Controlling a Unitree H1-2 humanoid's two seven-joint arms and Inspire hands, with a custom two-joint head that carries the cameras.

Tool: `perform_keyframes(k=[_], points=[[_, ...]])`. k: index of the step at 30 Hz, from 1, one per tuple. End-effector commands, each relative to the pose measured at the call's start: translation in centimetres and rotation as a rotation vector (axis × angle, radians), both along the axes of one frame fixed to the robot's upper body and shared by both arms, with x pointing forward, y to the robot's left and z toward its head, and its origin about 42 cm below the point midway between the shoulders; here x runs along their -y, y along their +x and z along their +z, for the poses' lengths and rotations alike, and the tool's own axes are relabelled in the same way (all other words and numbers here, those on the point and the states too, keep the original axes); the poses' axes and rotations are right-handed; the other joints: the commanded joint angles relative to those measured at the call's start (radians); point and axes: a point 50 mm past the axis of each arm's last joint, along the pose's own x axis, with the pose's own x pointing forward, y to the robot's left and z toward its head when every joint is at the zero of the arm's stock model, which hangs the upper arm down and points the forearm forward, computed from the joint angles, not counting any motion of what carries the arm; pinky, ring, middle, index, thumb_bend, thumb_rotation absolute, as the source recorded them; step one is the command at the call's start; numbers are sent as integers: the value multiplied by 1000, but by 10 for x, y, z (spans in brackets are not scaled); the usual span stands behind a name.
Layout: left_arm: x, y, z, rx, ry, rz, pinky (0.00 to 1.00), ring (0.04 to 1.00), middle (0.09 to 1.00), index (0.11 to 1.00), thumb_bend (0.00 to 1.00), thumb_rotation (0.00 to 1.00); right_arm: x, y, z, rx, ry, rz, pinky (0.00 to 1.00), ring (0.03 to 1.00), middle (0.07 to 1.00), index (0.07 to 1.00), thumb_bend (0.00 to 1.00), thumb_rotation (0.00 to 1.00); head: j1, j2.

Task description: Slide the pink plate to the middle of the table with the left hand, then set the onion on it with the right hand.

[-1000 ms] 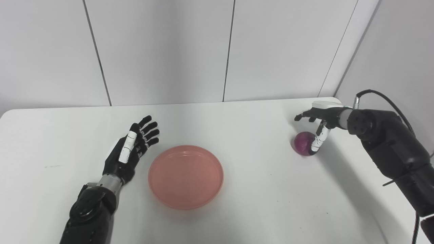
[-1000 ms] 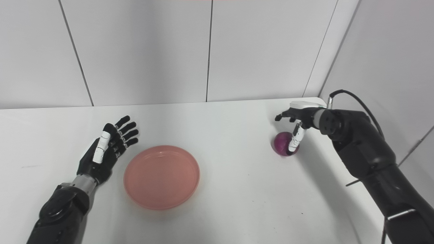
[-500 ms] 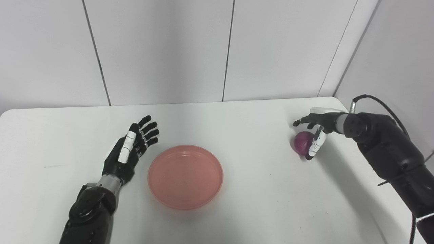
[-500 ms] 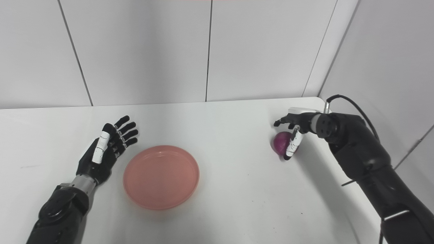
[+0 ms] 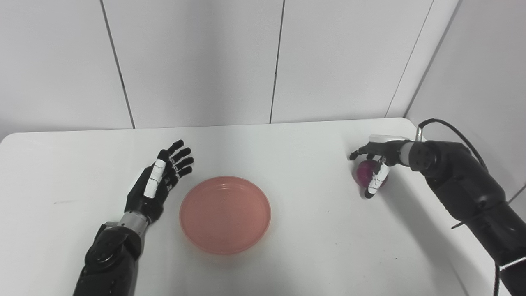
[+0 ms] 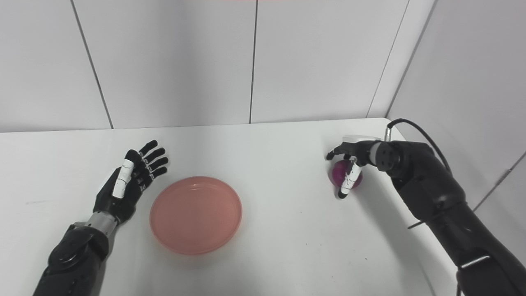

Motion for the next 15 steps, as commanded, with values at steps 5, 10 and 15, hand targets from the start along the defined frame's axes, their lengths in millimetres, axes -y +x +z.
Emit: perform_keyframes(k=[5,10,15], points=[[-10,-31,-57,-232,45,28,867,872,888,879,873,826,1,6,23,81,-11,9,703,854,920,864,1000,110,2,0],[-10,-31,-56,-231,49,29,858,868,884,877,881,826,4,7,20,79,-13,5,706,834,886,844,1000,99,2,1],[-10,-31,-55,-230,46,30,860,867,883,876,874,824,6,7,19,75,-34,-8,665,785,846,813,991,71,1,1]])
